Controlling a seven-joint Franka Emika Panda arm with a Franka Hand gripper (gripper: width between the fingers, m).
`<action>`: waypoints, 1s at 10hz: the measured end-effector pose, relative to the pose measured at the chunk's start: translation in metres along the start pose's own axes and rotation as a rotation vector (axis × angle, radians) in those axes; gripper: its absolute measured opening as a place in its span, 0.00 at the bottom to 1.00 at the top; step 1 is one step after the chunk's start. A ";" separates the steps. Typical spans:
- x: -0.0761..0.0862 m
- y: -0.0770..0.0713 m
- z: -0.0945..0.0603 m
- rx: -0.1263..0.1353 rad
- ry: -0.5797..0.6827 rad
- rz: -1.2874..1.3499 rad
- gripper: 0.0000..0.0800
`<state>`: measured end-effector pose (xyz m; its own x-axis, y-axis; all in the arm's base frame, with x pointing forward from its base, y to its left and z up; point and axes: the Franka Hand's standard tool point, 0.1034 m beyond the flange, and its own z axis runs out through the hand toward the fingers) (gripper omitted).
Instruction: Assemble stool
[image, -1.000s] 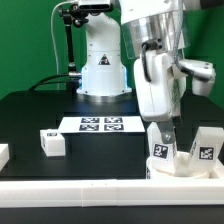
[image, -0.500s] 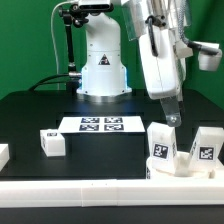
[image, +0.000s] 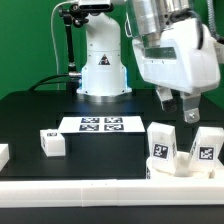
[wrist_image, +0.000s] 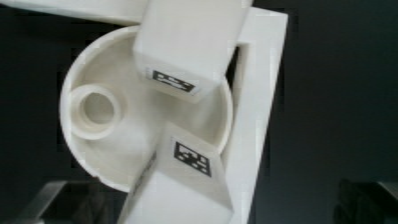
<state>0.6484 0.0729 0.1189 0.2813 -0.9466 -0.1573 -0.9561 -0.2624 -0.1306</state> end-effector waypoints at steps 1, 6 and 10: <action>-0.003 -0.001 0.000 -0.002 0.003 -0.072 0.81; 0.000 0.001 0.000 -0.036 0.033 -0.506 0.81; -0.002 0.000 -0.001 -0.089 0.062 -0.949 0.81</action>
Offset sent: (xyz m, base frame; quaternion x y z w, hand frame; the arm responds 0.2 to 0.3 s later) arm 0.0000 0.0000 0.0000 0.0000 0.0000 -0.1938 0.9810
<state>0.6477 0.0743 0.1205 0.9403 -0.3391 0.0290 -0.3347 -0.9368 -0.1018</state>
